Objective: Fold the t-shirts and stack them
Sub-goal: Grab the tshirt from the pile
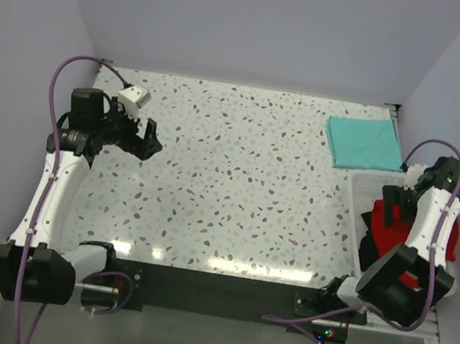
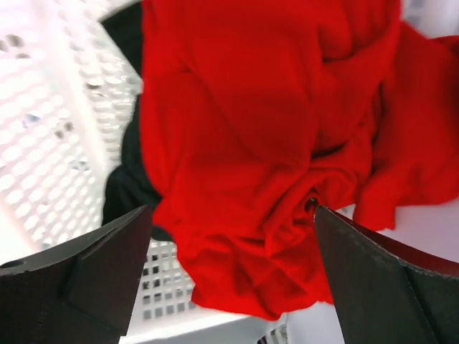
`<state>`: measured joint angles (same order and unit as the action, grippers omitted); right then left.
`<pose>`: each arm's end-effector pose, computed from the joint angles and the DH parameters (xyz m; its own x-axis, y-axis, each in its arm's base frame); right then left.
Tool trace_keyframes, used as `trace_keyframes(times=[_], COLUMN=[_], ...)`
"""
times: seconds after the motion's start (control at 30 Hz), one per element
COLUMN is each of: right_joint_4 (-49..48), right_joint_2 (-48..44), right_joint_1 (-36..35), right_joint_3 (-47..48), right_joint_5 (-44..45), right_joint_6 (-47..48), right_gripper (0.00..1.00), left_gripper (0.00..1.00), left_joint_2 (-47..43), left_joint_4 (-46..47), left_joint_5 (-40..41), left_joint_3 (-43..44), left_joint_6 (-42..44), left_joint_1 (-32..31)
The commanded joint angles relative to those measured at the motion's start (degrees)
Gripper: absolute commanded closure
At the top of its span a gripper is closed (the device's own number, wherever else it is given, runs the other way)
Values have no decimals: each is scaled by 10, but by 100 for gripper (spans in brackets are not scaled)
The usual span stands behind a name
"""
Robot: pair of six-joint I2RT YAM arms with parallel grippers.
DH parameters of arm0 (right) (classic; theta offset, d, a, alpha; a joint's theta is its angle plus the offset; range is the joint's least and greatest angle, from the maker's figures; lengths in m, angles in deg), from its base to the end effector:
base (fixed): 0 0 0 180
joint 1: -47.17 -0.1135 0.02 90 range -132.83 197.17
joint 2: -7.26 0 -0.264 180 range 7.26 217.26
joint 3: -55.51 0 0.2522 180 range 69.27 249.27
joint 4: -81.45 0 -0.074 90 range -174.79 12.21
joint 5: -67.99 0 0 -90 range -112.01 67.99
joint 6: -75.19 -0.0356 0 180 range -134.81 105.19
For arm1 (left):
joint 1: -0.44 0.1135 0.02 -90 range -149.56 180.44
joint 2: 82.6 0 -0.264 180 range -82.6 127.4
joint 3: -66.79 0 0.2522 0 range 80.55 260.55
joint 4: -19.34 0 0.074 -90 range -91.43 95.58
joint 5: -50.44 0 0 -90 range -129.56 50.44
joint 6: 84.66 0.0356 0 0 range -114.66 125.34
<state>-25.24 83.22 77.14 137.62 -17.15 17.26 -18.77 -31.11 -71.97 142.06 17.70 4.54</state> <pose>0.2144 -0.1271 0.2957 -0.9559 -0.0595 -0.2875 0.0220 0.9620 -0.2723 0.2324 -0.0025 0.3350 -0.5373 0.1427 -0.8312 0.4812 0.8613 -0.1632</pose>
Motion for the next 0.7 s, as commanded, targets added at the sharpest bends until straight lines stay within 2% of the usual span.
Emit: trace_keyframes(times=[0.0,0.23,0.3,0.33,0.37,0.43,0.47,0.57,0.67], right_joint_4=[-73,-146,-143,-138,-129,-92,-75,-5,71], right_joint_2=[23,88,100,102,102,97,96,81,55], right_joint_1=[22,52,58,58,60,60,60,60,59], right_joint_3=[-32,-67,-66,-62,-58,-38,-28,19,88], right_joint_5=[5,29,25,20,15,-19,-36,-95,-172], right_joint_6=[42,57,60,61,61,62,62,66,68], right_gripper=[1,2,9,16,33,50,68,100,100], left_gripper=[0,0,0,0,0,0,0,0,0], left_joint_2=[4,-1,-3,-4,-3,0,0,5,9], left_joint_4=[-7,-9,-8,-7,-6,-3,-1,3,9], left_joint_5=[-22,-13,-10,-10,-10,-14,-15,-23,-28], left_joint_3=[24,16,12,11,10,8,7,7,7], left_joint_6=[12,21,21,21,20,19,18,15,13], left_joint_1=[3,4,4,3,3,3,4,3,3])
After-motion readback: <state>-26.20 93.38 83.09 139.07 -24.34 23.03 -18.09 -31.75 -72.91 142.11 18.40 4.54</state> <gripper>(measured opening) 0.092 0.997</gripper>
